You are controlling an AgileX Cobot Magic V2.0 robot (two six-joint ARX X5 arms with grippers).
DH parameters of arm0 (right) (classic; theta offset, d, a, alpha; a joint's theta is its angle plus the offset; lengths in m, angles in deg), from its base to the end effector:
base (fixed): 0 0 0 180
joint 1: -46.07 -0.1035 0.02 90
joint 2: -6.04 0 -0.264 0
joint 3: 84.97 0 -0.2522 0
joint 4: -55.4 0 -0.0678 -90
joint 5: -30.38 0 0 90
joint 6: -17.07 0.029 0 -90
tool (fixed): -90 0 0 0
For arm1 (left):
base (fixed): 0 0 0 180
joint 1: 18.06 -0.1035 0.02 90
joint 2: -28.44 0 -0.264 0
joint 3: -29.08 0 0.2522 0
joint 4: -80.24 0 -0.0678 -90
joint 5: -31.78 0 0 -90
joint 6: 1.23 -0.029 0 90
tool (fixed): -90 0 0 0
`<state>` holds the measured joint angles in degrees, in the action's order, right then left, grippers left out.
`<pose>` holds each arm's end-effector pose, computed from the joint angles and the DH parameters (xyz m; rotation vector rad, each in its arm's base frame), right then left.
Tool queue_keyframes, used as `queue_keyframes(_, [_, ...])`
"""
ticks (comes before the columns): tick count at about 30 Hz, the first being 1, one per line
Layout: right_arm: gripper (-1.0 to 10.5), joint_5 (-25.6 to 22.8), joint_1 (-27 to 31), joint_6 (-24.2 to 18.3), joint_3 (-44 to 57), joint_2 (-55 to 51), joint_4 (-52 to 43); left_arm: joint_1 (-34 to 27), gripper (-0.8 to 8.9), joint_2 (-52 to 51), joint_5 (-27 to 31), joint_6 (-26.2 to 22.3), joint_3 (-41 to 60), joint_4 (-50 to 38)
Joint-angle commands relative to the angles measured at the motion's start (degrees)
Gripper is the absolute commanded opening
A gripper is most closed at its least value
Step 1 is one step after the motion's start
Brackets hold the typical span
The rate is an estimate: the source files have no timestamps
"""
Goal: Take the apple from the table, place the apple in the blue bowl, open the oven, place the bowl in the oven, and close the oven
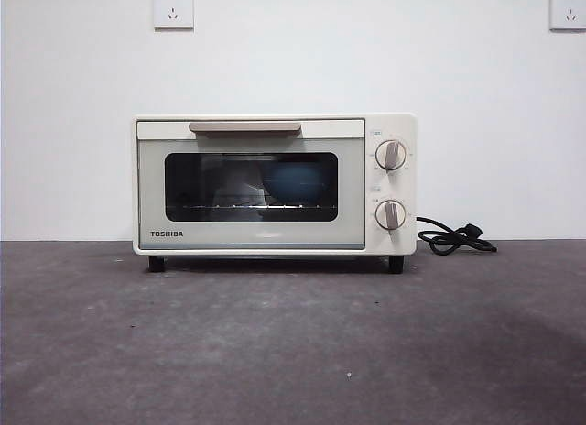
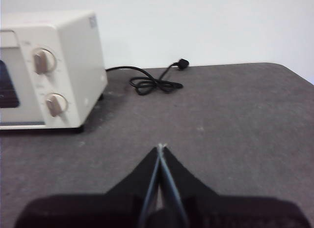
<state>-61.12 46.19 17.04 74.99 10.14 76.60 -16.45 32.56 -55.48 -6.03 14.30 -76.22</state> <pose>0.0956 -0.0010 0.1828 -0.0016 0.0918 -0.0282 0.0989 -0.0014 0.1475 0.0920 0.2253 0.0102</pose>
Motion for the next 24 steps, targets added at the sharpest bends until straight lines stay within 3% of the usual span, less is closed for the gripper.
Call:
queue_keyframes(1, [0.0, 0.0, 1.4, 0.1, 2.1, -0.3, -1.6, -0.1, -0.04, 0.0, -0.2, 0.5, 0.6, -0.5])
queue_keyframes(7, [0.0, 0.0, 2.6, 1.6, 5.6, -1.9, -1.9, -0.1, -0.04, 0.0, -0.1, 0.5, 0.6, -0.5])
queue_keyframes(10, [0.0, -1.2, 2.6, 0.6, 5.5, -3.7, 3.1, -0.1, -0.04, 0.0, -0.2, 0.5, 0.6, -0.5])
queue_keyframes(24, [0.0, -2.1, 2.5, 0.0, 5.5, -3.7, 3.0, -0.1, -0.04, 0.3, -0.2, 0.5, 0.6, -0.5])
